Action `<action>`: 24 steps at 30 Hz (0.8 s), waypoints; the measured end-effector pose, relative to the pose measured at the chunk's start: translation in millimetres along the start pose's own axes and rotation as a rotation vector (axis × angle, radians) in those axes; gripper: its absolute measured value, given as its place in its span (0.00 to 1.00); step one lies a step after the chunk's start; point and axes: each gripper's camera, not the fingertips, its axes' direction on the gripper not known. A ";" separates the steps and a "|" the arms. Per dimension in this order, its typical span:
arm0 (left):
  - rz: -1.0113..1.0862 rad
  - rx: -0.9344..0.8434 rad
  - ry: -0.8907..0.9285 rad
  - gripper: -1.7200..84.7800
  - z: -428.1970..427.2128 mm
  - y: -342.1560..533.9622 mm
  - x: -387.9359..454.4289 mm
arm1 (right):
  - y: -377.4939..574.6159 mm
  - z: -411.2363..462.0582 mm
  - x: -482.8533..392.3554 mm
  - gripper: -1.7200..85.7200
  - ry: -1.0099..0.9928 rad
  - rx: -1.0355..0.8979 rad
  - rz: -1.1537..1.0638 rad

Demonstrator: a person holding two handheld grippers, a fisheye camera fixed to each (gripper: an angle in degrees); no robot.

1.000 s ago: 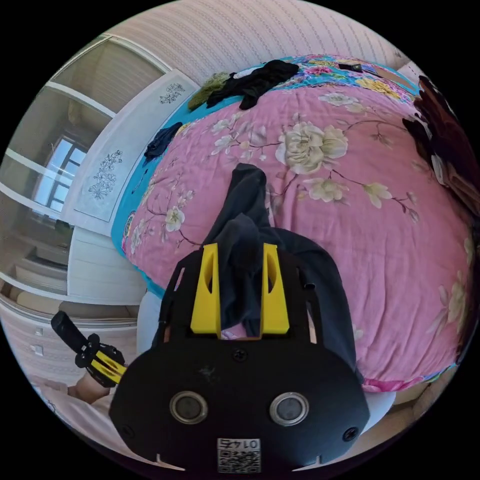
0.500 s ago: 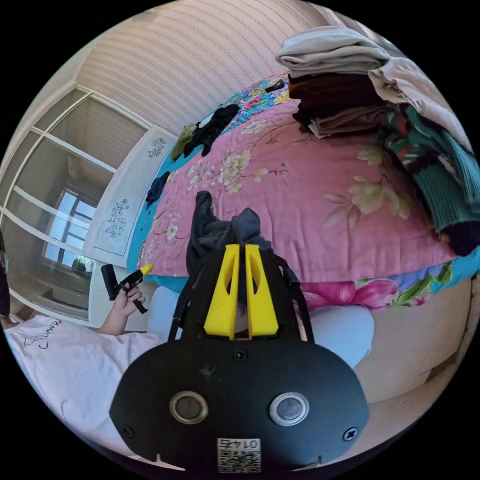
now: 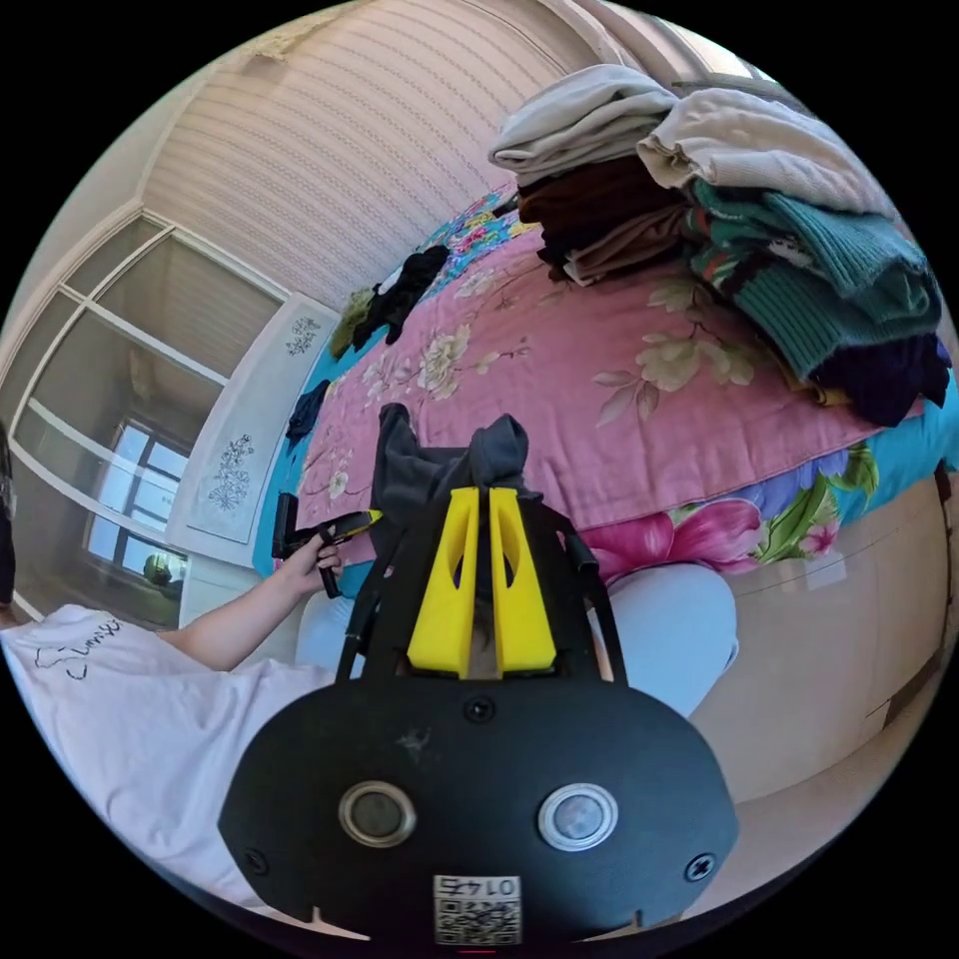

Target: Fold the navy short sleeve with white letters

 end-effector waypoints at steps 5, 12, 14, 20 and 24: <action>0.135 0.255 0.215 0.02 -74.1 24.1 18.5 | 0.2 -45.4 -40.2 0.03 -0.091 0.167 -0.177; 0.624 0.694 0.318 0.01 -248.2 94.3 119.4 | 29.9 -139.1 -136.8 0.03 0.086 0.598 -0.514; 0.757 0.783 0.324 0.01 -284.3 127.2 148.3 | 54.9 -160.5 -163.7 0.03 0.155 0.739 -0.594; 0.939 0.970 0.200 0.01 -357.3 214.5 193.0 | 122.3 -203.4 -217.9 0.03 0.248 0.961 -0.749; 0.893 1.021 0.180 0.01 -390.4 220.6 190.7 | 115.3 -221.2 -226.5 0.03 0.075 0.913 -0.773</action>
